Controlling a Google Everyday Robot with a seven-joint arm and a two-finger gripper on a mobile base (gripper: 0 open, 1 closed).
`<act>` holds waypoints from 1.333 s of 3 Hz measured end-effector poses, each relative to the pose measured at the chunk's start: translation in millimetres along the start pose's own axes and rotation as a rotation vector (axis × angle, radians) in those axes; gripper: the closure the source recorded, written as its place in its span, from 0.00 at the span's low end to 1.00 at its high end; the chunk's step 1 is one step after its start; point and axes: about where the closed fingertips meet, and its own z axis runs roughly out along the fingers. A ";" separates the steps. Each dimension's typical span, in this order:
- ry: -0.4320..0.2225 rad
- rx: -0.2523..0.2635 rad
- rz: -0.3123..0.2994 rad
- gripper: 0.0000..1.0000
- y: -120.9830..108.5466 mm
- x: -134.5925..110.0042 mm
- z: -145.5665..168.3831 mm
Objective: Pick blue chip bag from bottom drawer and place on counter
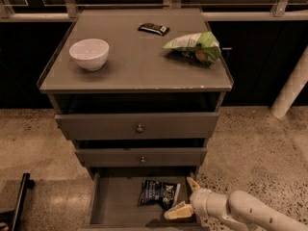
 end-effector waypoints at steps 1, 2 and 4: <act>-0.033 0.008 0.053 0.00 -12.5 15.6 16.3; -0.033 0.006 0.054 0.00 -11.5 15.9 16.7; -0.101 0.061 -0.020 0.00 -62.9 37.0 73.0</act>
Offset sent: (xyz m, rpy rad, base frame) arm 0.0112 -0.0011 -0.0229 0.0431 0.0136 -0.0385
